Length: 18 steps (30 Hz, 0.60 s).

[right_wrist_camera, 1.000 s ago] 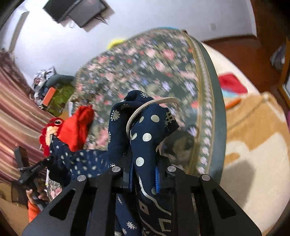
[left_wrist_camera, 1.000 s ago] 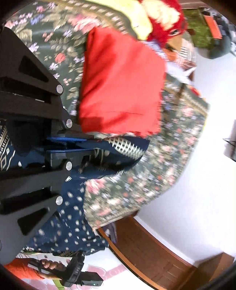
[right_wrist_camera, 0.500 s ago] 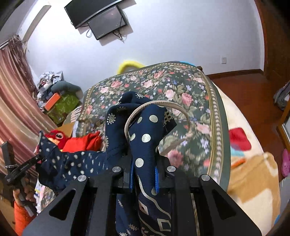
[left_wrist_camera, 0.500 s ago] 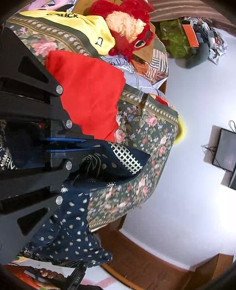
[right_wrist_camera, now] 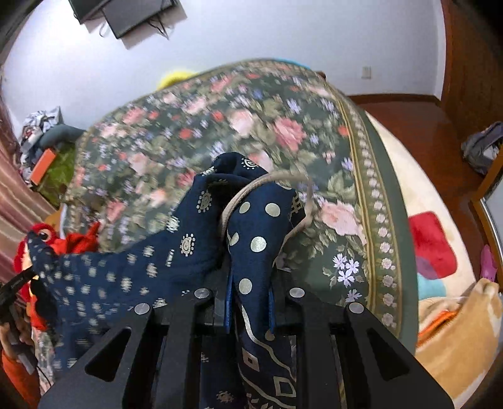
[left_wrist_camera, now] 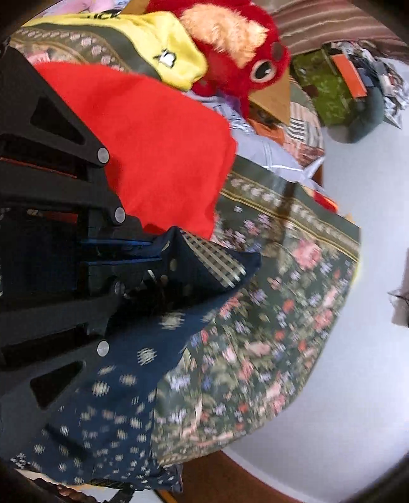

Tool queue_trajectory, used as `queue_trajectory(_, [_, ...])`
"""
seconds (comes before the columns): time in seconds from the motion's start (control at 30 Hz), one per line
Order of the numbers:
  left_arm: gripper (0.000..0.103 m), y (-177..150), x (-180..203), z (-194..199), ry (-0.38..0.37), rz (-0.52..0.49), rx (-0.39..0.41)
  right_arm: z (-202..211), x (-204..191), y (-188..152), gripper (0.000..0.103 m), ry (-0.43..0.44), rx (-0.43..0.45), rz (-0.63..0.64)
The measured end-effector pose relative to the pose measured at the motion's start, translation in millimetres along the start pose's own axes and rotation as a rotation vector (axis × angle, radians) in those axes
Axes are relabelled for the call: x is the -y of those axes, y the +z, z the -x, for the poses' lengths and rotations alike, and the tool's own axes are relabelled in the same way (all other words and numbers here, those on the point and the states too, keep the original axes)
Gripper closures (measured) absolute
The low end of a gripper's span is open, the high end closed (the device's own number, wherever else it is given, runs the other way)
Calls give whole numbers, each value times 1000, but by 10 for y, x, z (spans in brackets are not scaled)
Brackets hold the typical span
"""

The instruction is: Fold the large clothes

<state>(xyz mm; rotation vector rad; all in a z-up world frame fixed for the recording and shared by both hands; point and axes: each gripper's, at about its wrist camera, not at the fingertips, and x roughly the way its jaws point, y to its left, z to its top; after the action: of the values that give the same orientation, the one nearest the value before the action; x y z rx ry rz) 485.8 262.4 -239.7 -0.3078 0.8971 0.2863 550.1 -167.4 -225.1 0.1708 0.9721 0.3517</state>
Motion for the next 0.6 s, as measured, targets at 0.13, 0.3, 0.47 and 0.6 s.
queue_trajectory(0.13, [95, -77, -51, -191, 26, 10, -34, -33, -4, -35, 85, -12, 4, 11])
queue_trajectory(0.3, [95, -185, 0, -142, 50, -56, -61, 68, -77, -59, 77, -103, -8, 67])
queue_trajectory(0.47, [95, -258, 14, 179, 37, -105, -67, 319, -103, -141, 77, -128, -24, 97])
queue_trajectory(0.6, [95, -295, 23, 501, 20, -124, -54, 652, -169, -222, 77, -108, -6, 102])
